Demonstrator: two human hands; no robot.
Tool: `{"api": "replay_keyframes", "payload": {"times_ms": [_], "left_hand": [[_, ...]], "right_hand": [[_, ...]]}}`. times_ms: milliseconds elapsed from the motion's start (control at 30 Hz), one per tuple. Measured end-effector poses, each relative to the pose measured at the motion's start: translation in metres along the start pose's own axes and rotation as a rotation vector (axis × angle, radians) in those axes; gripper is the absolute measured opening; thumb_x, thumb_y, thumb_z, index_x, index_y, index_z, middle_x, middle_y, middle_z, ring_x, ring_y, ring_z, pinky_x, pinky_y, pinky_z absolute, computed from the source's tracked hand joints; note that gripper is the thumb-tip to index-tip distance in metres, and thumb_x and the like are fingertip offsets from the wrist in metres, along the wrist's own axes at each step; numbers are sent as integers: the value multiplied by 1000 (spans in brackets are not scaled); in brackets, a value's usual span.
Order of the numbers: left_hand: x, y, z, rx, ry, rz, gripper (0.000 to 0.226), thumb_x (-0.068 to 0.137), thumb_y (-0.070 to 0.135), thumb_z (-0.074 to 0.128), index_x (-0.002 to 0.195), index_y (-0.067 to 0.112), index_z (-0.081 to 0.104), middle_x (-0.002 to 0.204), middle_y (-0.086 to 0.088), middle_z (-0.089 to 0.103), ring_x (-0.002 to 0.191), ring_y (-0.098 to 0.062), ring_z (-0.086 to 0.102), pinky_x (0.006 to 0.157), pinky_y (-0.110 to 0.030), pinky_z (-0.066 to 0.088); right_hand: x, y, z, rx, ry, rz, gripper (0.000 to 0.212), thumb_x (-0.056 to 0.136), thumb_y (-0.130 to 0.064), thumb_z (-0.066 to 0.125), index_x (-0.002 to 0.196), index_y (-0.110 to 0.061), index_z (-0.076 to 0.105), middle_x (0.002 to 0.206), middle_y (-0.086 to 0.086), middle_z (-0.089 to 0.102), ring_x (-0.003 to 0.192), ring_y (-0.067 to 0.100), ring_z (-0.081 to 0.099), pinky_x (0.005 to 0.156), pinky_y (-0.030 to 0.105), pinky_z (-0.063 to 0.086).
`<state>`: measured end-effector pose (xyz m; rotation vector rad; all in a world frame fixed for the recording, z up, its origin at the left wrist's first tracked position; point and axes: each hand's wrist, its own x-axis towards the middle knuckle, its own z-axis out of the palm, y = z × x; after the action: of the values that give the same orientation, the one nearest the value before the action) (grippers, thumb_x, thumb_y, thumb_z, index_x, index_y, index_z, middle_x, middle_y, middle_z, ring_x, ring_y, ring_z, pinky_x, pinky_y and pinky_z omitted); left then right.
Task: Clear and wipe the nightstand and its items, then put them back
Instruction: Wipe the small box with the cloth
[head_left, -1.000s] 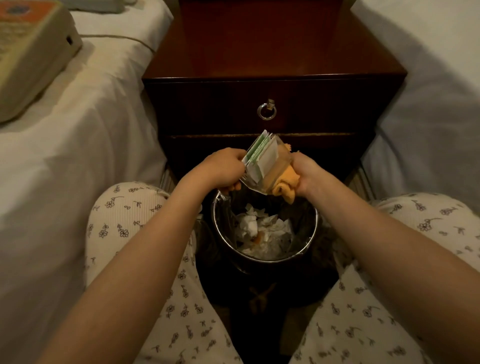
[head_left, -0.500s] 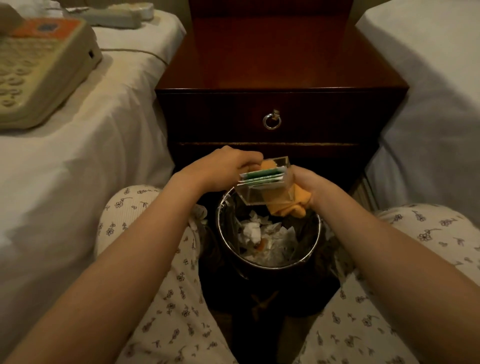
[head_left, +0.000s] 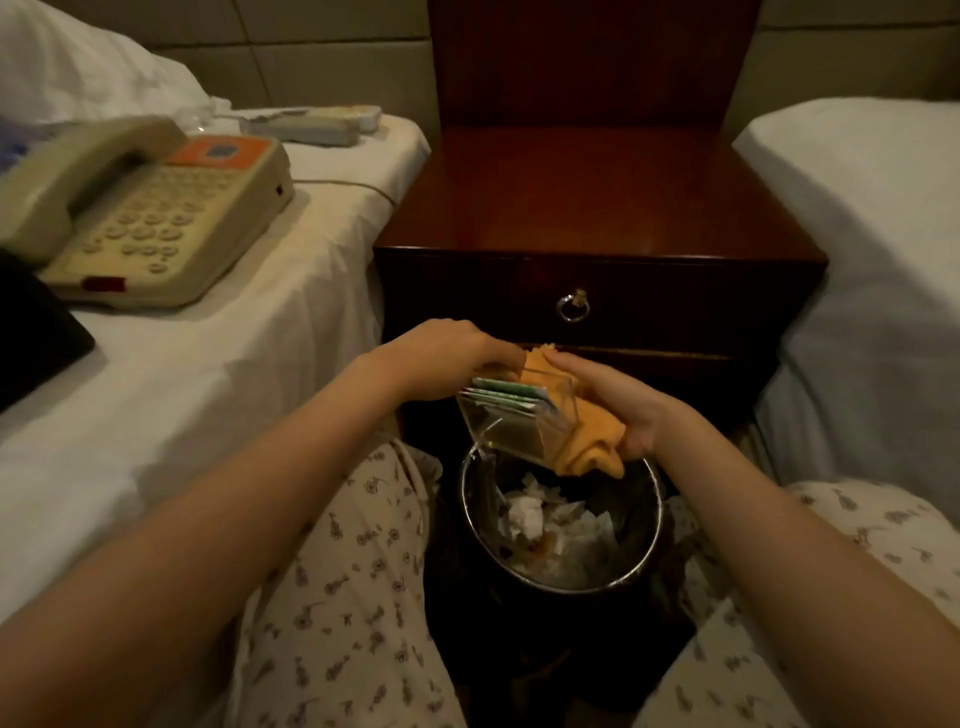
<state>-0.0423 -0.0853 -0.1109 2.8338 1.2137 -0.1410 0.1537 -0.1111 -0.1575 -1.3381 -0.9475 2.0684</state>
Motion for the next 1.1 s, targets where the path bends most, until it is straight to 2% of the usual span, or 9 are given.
{"api": "replay_keyframes", "payload": {"times_ms": [133,300,467,567,667,767,833,900,1100], "left_hand": [[1,-6,-17,15,-19,12,31,96,13,47,114,32,62,103,7,67,85,-13,59,64,-27,37],[7,-21,-43,-356,-12,-129,17,92,34,55,100,24,67,80,4,62,66,-9,54,62,-27,44],[4,-40,-81,-614,83,-454,42,94,47,44,125,20,49,85,4,55,63,-12,54,51,-23,45],[-3,-51,-105,-725,134,-637,58,94,53,37,132,10,41,97,-4,55,80,-18,58,64,-28,48],[-16,-57,-127,-869,90,-747,74,89,64,34,138,8,37,115,-13,54,96,-26,57,68,-29,50],[-26,-62,-140,-983,2,-757,78,86,69,28,138,12,37,106,-10,55,88,-22,57,78,-32,48],[-28,-69,-144,-965,43,-749,68,88,66,32,131,14,44,102,-8,54,89,-22,56,76,-31,48],[-26,-83,-147,-926,122,-748,50,90,60,39,116,19,48,93,-6,55,79,-19,57,64,-26,50],[-17,-139,-161,-854,333,-841,30,90,21,55,110,-1,58,86,-14,63,57,-17,59,48,-21,53]], "right_hand": [[-10,-17,11,-139,-60,4,42,66,-42,63,97,-14,64,86,10,70,80,24,65,78,37,51],[-12,-41,24,-156,13,-76,43,60,-38,66,97,-17,61,85,11,68,77,26,63,78,37,50],[-9,-81,39,-148,42,-102,46,66,-38,67,103,-11,61,79,12,70,70,27,63,68,34,50],[1,-108,57,-113,128,-140,43,81,-39,62,115,-16,50,110,14,63,82,32,63,68,37,53],[25,-132,82,-91,249,-221,76,76,-43,67,140,-28,29,135,10,45,110,34,56,86,47,53],[44,-153,110,34,263,-293,93,65,-43,71,143,-22,24,123,13,52,103,34,59,68,41,57],[56,-168,128,50,276,-352,90,58,-46,71,136,-19,34,122,14,55,103,33,59,66,36,56],[66,-179,143,43,304,-381,99,44,-50,71,133,-18,40,120,11,56,105,32,57,84,40,53],[98,-213,165,16,276,-448,110,36,-55,77,133,-17,44,121,7,58,106,30,58,95,43,49]]}}
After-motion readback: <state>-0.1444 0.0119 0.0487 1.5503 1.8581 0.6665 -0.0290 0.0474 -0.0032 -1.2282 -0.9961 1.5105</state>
